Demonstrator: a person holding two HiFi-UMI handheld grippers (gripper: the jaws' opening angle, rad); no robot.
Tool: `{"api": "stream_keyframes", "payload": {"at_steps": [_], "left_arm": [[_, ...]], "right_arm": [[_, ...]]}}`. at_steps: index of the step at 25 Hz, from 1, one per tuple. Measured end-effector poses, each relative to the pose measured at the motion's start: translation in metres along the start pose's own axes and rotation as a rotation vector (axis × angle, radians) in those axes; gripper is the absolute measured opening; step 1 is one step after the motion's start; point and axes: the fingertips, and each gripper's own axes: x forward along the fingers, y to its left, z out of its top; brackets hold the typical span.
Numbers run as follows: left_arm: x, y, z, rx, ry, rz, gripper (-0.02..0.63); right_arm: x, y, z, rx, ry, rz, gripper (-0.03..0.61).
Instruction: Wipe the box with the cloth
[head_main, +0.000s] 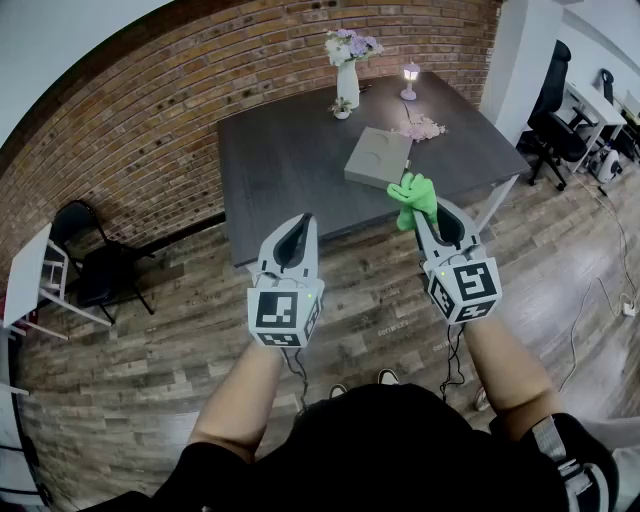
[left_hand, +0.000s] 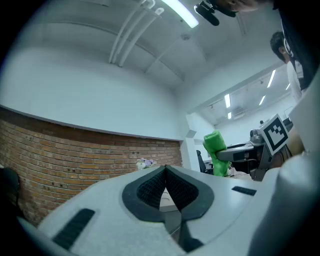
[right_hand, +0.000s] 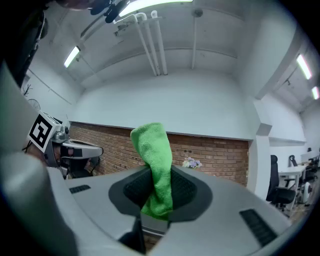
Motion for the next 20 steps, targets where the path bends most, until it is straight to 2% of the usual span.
{"api": "stream_keyframes", "payload": {"at_steps": [14,20], "left_arm": [[-0.006,0.015,-0.013,0.008,0.026,-0.018,0.008],[-0.019,0.030,-0.034,-0.015,0.055,-0.013,0.009]], "right_arm": [[0.006,0.016,-0.010,-0.013,0.033,0.018,0.081],[-0.001,0.028,-0.040,-0.029,0.111,0.027,0.080]]}}
